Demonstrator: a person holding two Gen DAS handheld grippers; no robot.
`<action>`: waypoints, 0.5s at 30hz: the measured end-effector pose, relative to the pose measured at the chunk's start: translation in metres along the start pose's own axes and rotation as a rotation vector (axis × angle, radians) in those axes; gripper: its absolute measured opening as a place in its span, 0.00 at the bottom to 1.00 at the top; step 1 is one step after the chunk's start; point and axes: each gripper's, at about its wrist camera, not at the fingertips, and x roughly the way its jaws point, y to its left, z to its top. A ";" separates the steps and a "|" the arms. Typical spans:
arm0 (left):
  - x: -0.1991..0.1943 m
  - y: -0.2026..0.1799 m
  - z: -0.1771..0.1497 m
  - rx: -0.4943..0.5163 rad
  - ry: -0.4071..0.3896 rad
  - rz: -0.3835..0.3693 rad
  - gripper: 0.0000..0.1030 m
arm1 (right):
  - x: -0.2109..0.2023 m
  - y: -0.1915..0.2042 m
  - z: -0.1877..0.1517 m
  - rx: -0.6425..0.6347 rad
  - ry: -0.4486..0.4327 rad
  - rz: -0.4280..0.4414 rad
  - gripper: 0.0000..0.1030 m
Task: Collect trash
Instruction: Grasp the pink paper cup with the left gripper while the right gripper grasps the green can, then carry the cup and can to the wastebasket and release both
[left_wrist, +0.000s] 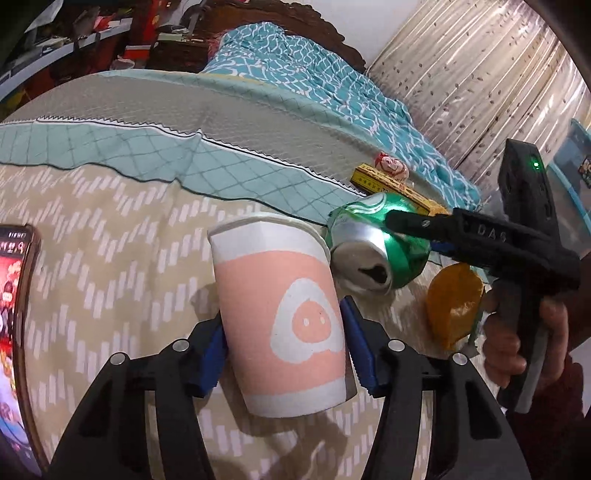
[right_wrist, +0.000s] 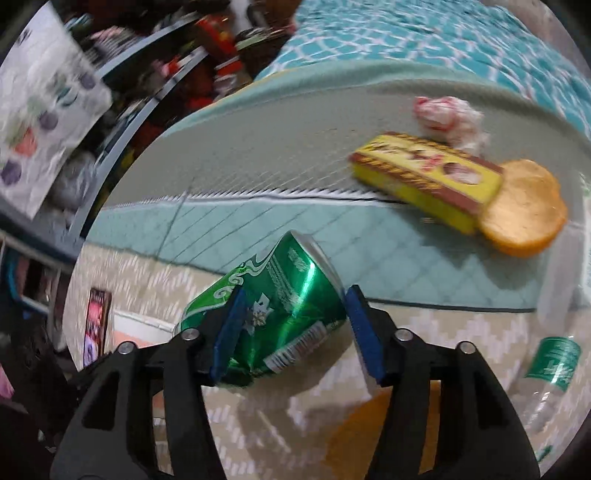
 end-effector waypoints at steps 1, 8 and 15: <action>-0.001 0.000 0.000 0.000 -0.002 0.002 0.53 | 0.001 0.003 0.000 -0.001 -0.009 -0.002 0.61; -0.009 0.003 -0.007 -0.015 -0.006 0.014 0.51 | -0.016 0.022 -0.008 -0.046 -0.094 0.006 0.45; -0.024 0.000 -0.014 -0.021 -0.007 -0.017 0.49 | -0.078 0.047 -0.040 -0.200 -0.321 -0.118 0.44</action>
